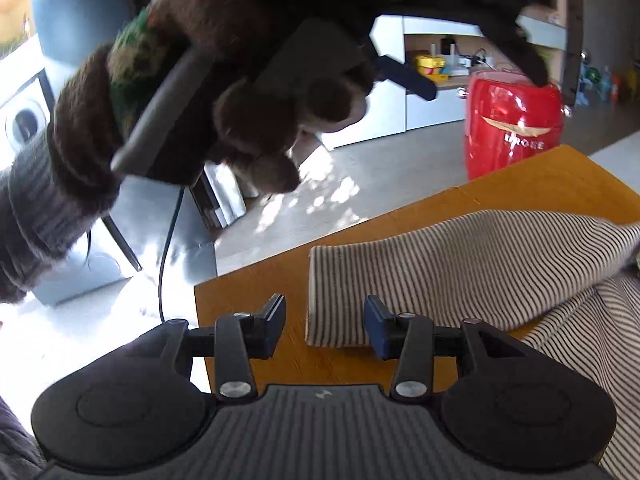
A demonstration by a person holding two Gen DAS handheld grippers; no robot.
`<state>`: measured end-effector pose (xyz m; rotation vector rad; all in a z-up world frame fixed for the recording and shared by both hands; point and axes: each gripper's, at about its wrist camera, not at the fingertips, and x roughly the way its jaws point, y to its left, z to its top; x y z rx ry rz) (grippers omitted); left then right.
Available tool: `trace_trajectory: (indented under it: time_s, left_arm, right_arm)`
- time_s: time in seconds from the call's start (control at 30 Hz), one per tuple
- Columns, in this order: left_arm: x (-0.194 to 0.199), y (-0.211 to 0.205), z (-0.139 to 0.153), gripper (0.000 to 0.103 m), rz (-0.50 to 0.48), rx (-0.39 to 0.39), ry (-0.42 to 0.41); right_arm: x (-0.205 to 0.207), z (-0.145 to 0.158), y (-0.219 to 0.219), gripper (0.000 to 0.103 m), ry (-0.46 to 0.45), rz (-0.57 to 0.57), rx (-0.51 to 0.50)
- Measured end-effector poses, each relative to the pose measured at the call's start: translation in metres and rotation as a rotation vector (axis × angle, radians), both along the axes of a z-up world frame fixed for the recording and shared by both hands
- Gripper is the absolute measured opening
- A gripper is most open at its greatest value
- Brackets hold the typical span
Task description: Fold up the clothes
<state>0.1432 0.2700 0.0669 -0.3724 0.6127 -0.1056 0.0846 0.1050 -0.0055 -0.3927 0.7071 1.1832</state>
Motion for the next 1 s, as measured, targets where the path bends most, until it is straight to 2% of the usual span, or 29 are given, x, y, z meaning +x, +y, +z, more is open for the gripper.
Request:
trace_trajectory:
  time_s: [0.03, 0.1, 0.17, 0.23, 0.37, 0.43, 0.5, 0.6, 0.63, 0.73, 0.87, 0.93, 1.0]
  left_arm:
    - [-0.002, 0.001, 0.001, 0.103, 0.004, 0.001, -0.002]
    - [-0.006, 0.003, 0.003, 0.103, 0.011, 0.001, -0.008]
    - [-0.011, 0.007, 0.005, 0.103, 0.02, -0.001, -0.019]
    - [-0.016, 0.01, 0.007, 0.103, 0.039, -0.008, -0.035]
    - [-0.025, 0.017, 0.011, 0.103, 0.076, -0.023, -0.066]
    - [-0.03, 0.02, 0.013, 0.103, 0.095, -0.03, -0.082]
    - [-0.03, 0.019, 0.014, 0.103, 0.08, -0.041, -0.089]
    - [-0.022, 0.001, 0.014, 0.103, 0.008, 0.009, -0.118]
    - [-0.019, -0.007, 0.014, 0.103, -0.022, 0.035, -0.139]
    - [-0.007, -0.032, 0.016, 0.103, -0.095, 0.138, -0.227]
    - [0.011, -0.062, 0.011, 0.103, -0.158, 0.314, -0.362]
    - [0.023, -0.072, 0.003, 0.103, -0.17, 0.379, -0.36]
    - [0.035, -0.074, -0.008, 0.103, -0.167, 0.378, -0.301]
  right_arm:
    - [-0.006, -0.005, 0.007, 0.043, -0.07, 0.012, -0.035]
    - [-0.012, -0.011, 0.015, 0.034, -0.211, 0.031, -0.077]
    - [-0.001, -0.002, 0.014, 0.004, -0.261, 0.016, -0.072]
    - [0.02, 0.019, 0.01, 0.004, -0.316, -0.036, -0.05]
    - [0.093, 0.097, -0.01, 0.004, -0.42, -0.202, 0.053]
    - [0.121, 0.138, -0.022, 0.004, -0.434, -0.253, 0.119]
    - [0.141, 0.173, -0.029, 0.004, -0.46, -0.291, 0.173]
    - [0.164, 0.218, -0.04, 0.004, -0.466, -0.319, 0.252]
    - [0.165, 0.224, -0.041, 0.0, -0.464, -0.306, 0.261]
    - [0.166, 0.239, -0.043, 0.0, -0.459, -0.266, 0.284]
    - [0.159, 0.223, -0.045, 0.0, -0.447, -0.246, 0.234]
    - [0.155, 0.215, -0.046, 0.0, -0.441, -0.237, 0.208]
    - [0.16, 0.197, -0.058, 0.0, -0.411, -0.273, 0.173]
